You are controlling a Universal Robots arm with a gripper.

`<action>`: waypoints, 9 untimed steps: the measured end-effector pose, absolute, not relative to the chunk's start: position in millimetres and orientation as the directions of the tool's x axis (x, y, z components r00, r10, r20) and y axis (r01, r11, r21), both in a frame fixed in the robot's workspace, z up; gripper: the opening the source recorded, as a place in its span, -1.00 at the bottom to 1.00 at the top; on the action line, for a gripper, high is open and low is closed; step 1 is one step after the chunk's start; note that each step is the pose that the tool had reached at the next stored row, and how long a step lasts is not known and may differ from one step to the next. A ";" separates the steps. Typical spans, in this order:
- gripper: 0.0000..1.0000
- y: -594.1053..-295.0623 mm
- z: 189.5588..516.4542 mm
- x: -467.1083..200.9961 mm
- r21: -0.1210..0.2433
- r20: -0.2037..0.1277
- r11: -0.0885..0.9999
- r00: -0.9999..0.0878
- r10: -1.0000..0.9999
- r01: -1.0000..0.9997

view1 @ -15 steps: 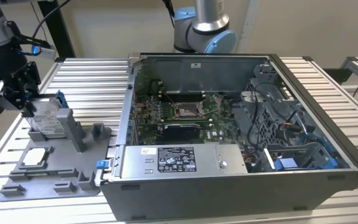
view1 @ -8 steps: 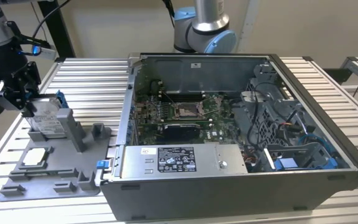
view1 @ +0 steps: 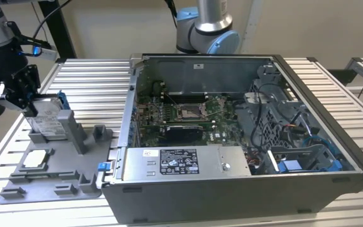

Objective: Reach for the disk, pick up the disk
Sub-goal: 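Pick up the disk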

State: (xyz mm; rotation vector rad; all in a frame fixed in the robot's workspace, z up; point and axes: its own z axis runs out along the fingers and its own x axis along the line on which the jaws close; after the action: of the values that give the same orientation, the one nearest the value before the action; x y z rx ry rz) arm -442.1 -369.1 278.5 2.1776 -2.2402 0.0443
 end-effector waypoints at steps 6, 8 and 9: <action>-1.00 -369.1 278.5 -442.1 -0.008 0.032 0.028 -0.029 -0.999 -1.000; -1.00 -369.1 278.5 -442.1 -0.008 0.032 0.028 -0.028 -0.999 -1.000; -1.00 -369.1 278.5 -442.1 -0.008 0.032 0.028 -0.029 -0.999 -1.000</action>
State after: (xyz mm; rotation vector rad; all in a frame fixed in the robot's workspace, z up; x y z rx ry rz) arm -442.1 -369.1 278.5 2.1778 -2.2405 0.0438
